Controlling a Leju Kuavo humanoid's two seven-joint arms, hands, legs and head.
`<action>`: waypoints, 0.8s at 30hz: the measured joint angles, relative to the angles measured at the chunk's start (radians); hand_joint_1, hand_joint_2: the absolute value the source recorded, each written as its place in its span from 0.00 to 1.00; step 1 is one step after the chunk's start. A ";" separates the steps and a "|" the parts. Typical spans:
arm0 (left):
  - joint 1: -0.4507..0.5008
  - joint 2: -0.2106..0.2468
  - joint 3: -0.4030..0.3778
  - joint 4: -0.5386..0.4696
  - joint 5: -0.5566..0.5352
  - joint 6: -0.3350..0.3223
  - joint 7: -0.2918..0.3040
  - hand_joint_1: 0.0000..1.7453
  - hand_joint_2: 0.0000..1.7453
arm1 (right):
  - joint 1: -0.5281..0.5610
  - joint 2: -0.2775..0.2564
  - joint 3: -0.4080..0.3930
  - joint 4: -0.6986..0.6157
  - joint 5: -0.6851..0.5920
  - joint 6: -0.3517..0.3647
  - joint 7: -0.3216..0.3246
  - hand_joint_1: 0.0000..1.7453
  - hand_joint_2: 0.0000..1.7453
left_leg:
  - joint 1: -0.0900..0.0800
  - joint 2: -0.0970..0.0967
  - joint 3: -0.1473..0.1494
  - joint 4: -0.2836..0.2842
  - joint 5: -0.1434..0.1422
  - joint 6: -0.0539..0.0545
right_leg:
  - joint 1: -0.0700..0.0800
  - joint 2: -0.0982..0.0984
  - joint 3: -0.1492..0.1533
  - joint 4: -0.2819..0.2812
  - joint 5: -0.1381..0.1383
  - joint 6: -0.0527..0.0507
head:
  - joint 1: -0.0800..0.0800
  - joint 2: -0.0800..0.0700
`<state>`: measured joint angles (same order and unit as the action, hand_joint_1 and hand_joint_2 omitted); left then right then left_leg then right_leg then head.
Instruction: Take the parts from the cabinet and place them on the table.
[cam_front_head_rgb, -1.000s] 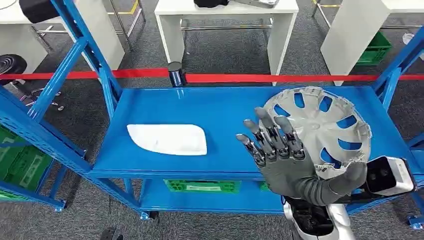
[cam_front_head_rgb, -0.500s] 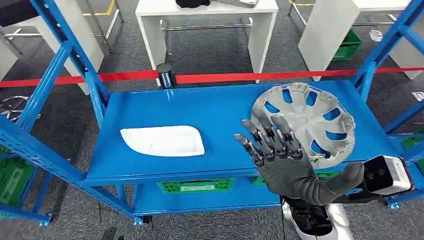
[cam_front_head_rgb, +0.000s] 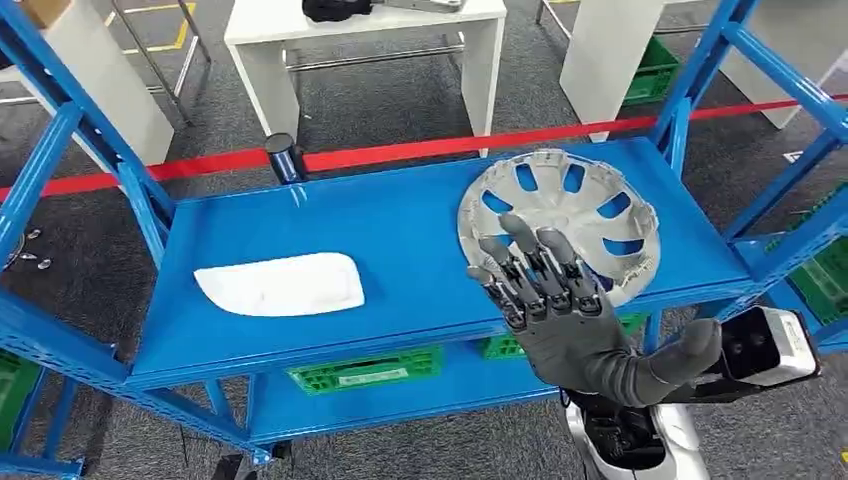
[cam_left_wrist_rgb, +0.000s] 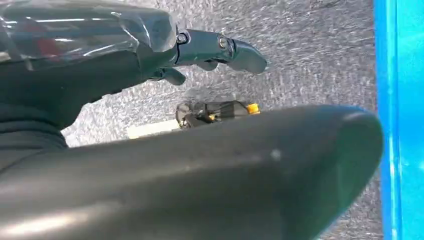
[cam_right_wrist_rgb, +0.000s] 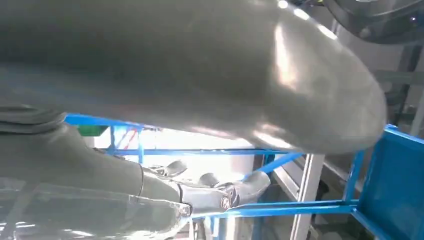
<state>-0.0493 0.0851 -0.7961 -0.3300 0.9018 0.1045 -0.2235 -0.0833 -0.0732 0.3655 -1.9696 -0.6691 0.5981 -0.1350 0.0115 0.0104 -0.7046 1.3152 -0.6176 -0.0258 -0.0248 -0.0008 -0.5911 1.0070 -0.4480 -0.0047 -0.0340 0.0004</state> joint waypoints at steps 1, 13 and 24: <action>0.000 -0.001 -0.001 0.002 0.000 0.000 0.000 0.00 0.00 | 0.001 0.000 0.000 0.001 0.001 0.000 0.000 0.00 0.00 | 0.000 0.000 0.001 -0.001 0.013 0.001 | 0.000 0.003 0.001 0.000 0.000 0.000 | 0.000 0.000; -0.005 -0.003 -0.003 0.008 -0.003 0.000 0.000 0.00 0.00 | 0.000 0.000 -0.005 0.000 0.006 -0.001 -0.010 0.00 0.00 | -0.007 -0.005 0.164 -0.345 0.165 0.058 | 0.004 0.010 -0.072 0.142 -0.070 0.014 | 0.005 0.000; -0.003 -0.002 -0.004 0.011 -0.011 -0.005 -0.002 0.00 0.00 | 0.001 -0.005 -0.012 0.000 -0.007 0.015 -0.012 0.00 0.00 | -0.025 0.038 0.150 -0.325 0.157 0.040 | 0.016 -0.015 0.011 -0.002 -0.011 0.010 | 0.006 0.000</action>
<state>-0.0519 0.0835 -0.8000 -0.3193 0.8904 0.0999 -0.2251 -0.0820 -0.0786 0.3533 -1.9696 -0.6763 0.6130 -0.1473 -0.0134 0.0480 -0.5548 0.9903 -0.4609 0.0143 -0.0084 -0.0160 -0.5801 1.0054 -0.4587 0.0056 -0.0275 0.0004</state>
